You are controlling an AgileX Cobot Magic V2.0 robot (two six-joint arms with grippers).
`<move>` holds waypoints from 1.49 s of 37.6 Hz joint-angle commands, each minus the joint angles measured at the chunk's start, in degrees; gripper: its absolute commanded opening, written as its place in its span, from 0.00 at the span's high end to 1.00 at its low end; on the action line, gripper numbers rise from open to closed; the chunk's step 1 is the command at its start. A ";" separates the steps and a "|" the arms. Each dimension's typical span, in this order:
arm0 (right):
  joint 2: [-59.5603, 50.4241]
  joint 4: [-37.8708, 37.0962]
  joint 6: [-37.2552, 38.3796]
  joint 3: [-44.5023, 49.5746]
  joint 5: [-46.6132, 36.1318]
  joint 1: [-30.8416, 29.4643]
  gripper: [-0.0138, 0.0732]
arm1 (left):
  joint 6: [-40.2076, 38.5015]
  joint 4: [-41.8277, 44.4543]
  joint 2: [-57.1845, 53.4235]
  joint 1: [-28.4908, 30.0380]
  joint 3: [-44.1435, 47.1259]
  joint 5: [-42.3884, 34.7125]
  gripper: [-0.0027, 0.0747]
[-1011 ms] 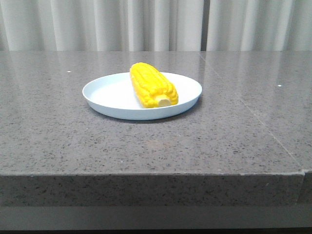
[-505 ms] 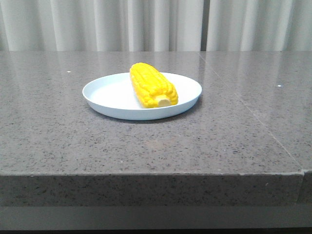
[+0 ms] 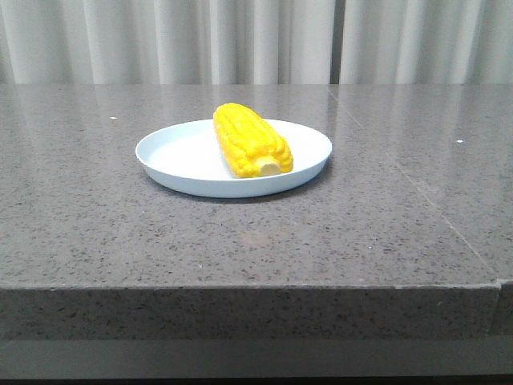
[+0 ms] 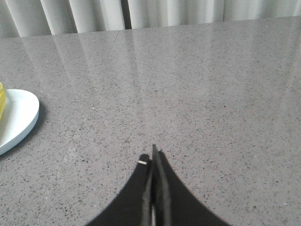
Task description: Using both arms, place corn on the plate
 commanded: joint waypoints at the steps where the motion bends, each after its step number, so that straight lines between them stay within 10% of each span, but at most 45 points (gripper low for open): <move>1: 0.64 -1.27 -0.71 -1.28 -4.95 -0.20 0.92 | -0.48 0.38 0.80 0.21 -1.28 -4.93 0.99; 28: 0.64 -1.27 -0.71 -1.28 -4.95 -0.20 0.92 | -0.48 0.11 0.13 0.49 0.04 -7.83 0.99; 37: 0.64 -1.27 -0.71 -1.28 -4.95 -0.20 0.92 | 12.02 -12.28 -2.22 8.59 8.21 -17.81 0.99; 56: 0.64 -1.27 -0.71 -1.28 -4.95 -0.20 0.92 | 12.31 -13.74 -2.22 16.94 25.13 -27.48 0.99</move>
